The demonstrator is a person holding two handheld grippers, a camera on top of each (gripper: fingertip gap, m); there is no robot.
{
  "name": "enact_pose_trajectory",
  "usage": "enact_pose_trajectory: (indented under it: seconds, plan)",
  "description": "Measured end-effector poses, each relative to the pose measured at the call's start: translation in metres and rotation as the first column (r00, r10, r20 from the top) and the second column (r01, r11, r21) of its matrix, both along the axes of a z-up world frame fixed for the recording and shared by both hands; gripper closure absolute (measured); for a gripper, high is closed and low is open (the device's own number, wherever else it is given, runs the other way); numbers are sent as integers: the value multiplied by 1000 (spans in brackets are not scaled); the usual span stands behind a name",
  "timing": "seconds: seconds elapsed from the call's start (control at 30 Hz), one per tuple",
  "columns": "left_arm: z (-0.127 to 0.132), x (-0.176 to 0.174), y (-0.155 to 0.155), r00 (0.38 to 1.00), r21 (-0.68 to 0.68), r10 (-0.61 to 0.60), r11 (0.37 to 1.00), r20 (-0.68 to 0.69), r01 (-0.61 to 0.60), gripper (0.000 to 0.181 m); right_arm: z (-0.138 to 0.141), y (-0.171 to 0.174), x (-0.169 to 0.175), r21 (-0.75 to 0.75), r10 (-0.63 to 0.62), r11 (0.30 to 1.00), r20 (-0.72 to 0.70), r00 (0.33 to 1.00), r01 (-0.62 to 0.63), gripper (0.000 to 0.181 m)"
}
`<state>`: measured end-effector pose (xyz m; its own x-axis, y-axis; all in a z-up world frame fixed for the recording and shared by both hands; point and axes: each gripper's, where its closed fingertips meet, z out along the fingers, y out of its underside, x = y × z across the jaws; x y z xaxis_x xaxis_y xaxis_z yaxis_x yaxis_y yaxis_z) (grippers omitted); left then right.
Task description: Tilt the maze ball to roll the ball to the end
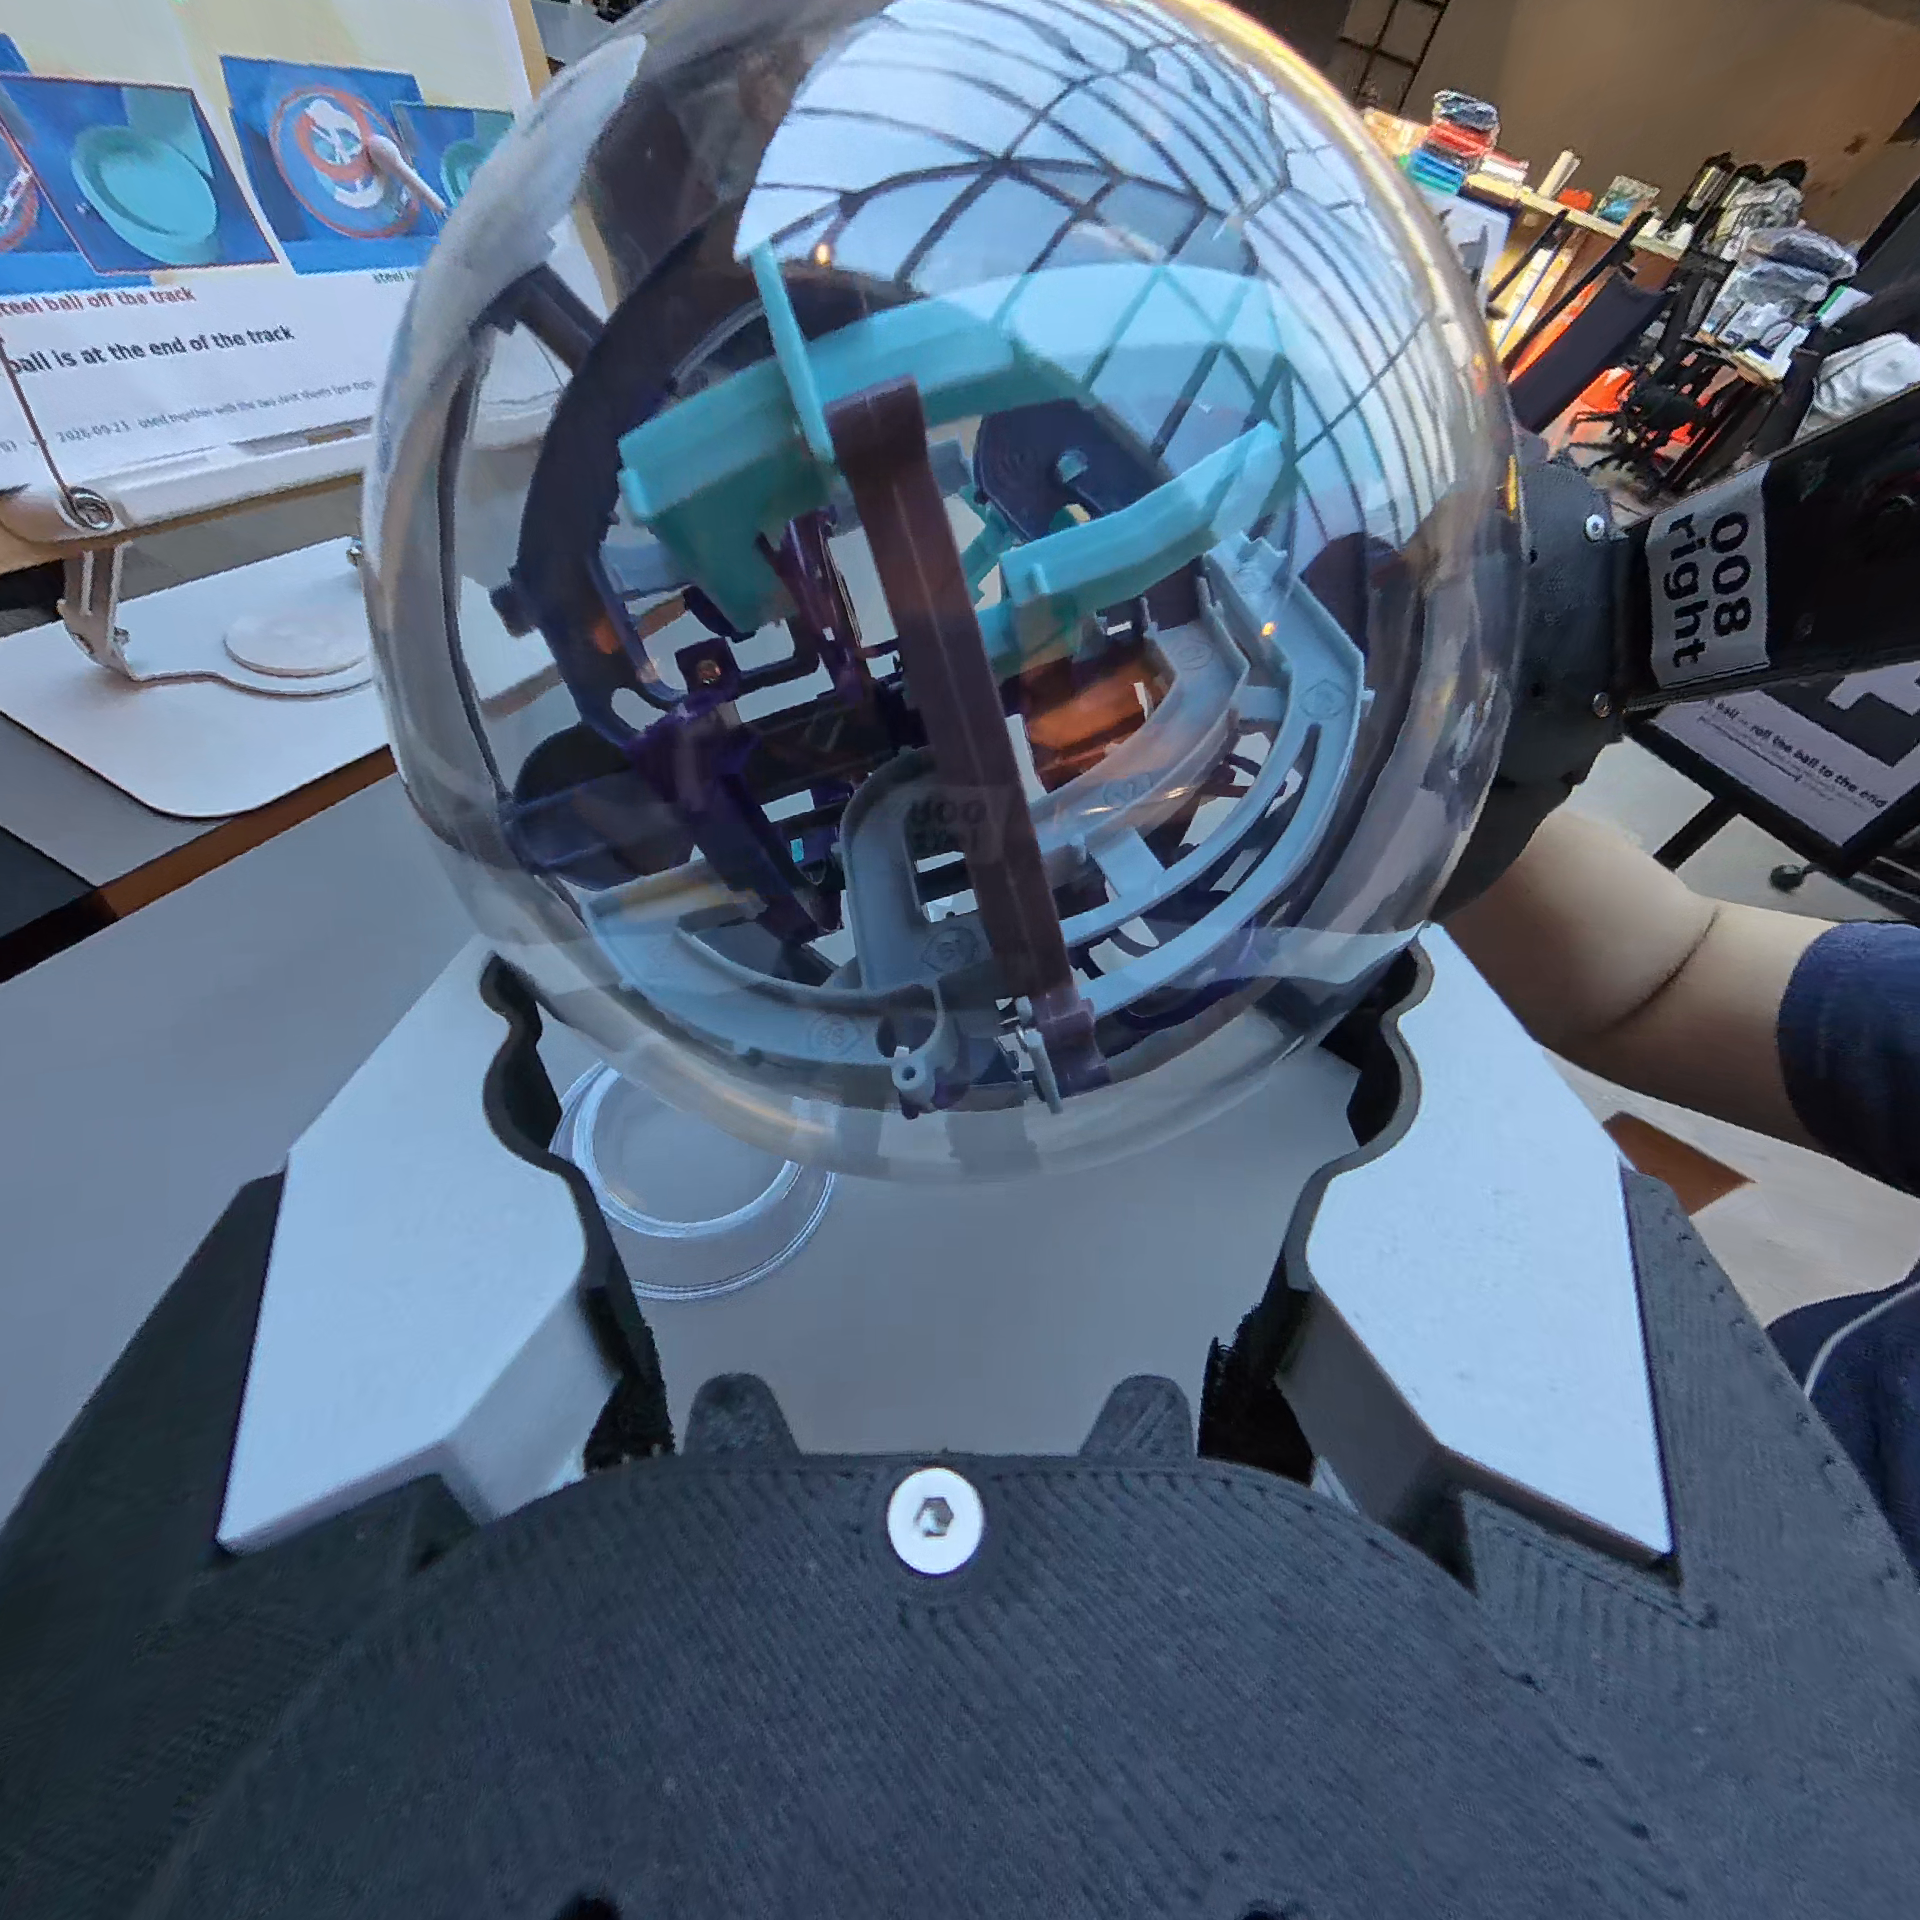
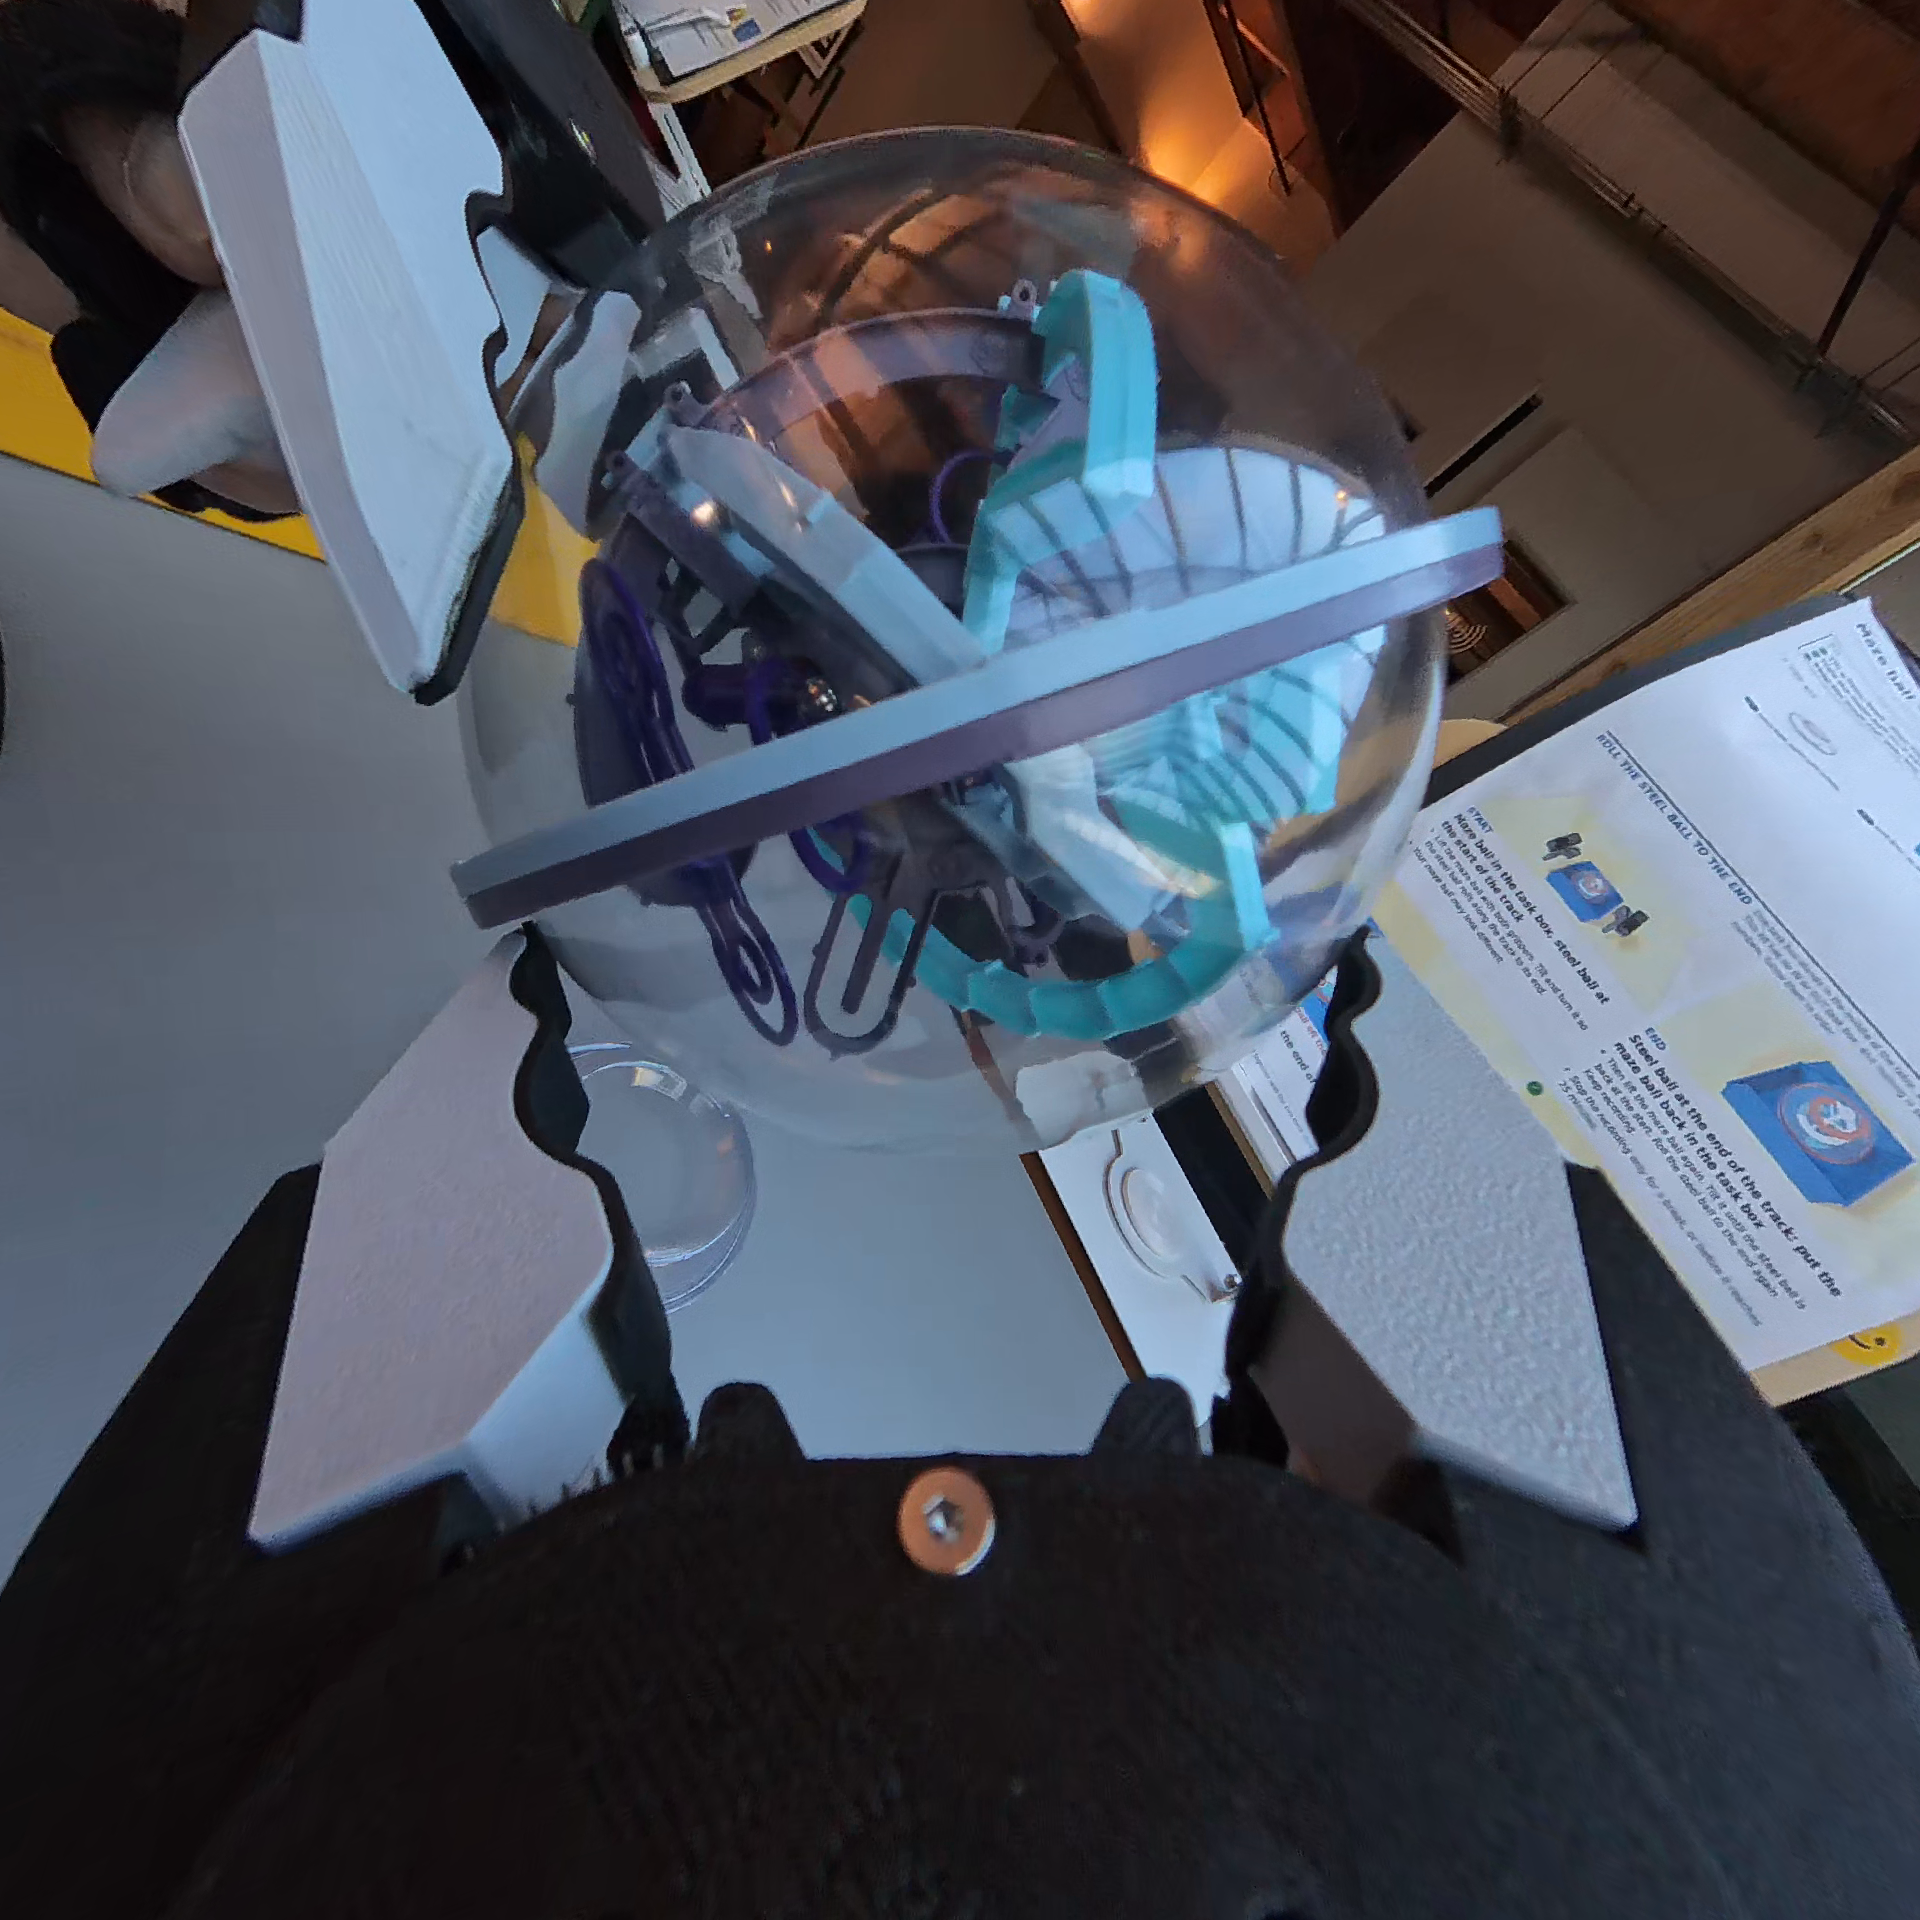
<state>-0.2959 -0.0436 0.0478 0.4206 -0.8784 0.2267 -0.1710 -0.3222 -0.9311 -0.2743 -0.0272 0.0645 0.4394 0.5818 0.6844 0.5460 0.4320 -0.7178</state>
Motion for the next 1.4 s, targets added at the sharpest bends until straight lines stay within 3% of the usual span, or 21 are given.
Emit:
enact_pose_trajectory:
  seconds: [0.6, 1.4]
  plan:
    - [-5, -17, -12, 994, -38, 21, 999, -104, -25, 26, -9, -12, -17, -32, 33, 999, -154, 987, -39, 37]
    - [-23, -11, -4, 979, -43, 64, 996, -195, -74, 26, -30, -3, -11, -73, 43, 995, -239, 970, -62, 37]
